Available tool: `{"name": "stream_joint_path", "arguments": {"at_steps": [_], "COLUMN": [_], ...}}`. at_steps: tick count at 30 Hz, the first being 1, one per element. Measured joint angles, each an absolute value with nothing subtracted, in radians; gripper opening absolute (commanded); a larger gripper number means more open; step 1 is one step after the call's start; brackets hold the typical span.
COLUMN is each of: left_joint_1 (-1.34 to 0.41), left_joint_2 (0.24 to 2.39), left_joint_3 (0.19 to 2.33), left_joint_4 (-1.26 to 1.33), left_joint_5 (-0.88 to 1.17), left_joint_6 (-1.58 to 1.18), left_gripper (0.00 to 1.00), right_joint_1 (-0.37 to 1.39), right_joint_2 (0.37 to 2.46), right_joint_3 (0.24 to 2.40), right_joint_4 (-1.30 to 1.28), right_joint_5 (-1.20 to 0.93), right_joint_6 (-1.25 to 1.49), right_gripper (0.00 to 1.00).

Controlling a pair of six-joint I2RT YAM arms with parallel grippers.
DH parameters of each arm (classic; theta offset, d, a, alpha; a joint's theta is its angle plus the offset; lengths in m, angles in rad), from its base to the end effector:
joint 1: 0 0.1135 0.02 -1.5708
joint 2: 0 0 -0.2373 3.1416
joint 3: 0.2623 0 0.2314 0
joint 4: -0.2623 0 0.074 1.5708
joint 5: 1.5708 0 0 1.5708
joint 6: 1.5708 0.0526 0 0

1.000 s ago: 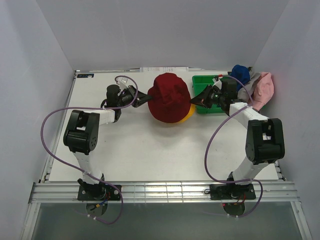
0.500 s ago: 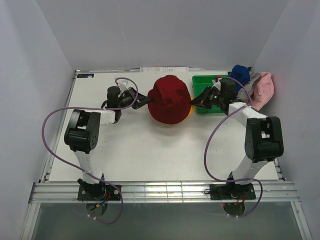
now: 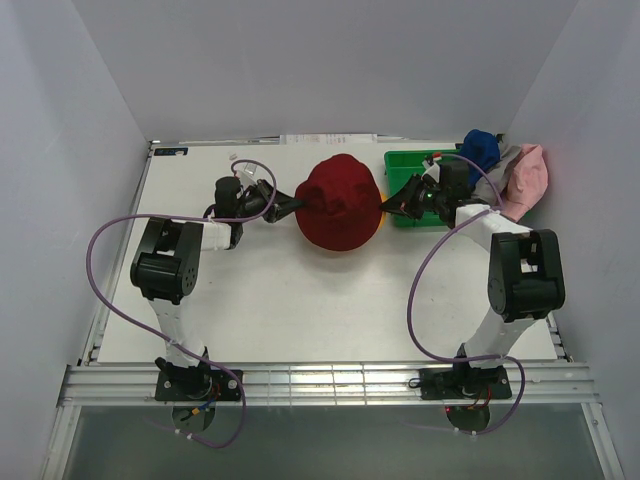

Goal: Stack the hats

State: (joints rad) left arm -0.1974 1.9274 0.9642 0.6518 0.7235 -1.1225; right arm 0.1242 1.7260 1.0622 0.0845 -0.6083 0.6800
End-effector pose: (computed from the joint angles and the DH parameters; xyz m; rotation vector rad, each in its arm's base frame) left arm 0.3733 -0.1102 0.1519 -0.4085 2.0845 -1.5269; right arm 0.3612 0.0754 0.1934 0.2457 2.2299 1.1069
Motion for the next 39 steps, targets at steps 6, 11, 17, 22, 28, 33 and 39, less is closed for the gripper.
{"name": "stream_joint_path", "arguments": {"at_steps": [6,11,17,22,28,33,39], "left_joint_1": [-0.192,-0.185,-0.158,-0.153,-0.153,-0.152,-0.15], "left_joint_2": [1.927,1.927,1.927,1.927,1.927,1.927,1.927], "left_joint_3": [0.966,0.97,0.97,0.971,0.984,1.021,1.098], "left_joint_4": [0.649,0.626,0.583,0.578,0.574,0.566,0.562], "left_joint_5": [0.728,0.725,0.711,0.709,0.711,0.711,0.712], "left_joint_6": [-1.123,-1.12,-1.118,-1.118,-1.119,-1.118,-1.126], "left_gripper": [0.16,0.34,0.25,0.23,0.43,0.54,0.55], "right_joint_1": [0.125,0.125,0.124,0.125,0.125,0.125,0.127], "right_joint_2": [1.739,1.743,1.75,1.757,1.757,1.777,1.839], "right_joint_3": [1.084,1.104,1.124,1.137,1.157,1.227,1.338], "right_joint_4": [0.058,0.011,-0.064,-0.085,-0.113,-0.162,-0.216], "right_joint_5": [-0.605,-0.593,-0.571,-0.568,-0.568,-0.567,-0.574], "right_joint_6": [0.657,0.63,0.6,0.591,0.582,0.558,0.526], "right_gripper": [0.08,0.08,0.08,0.08,0.08,0.08,0.08]}}
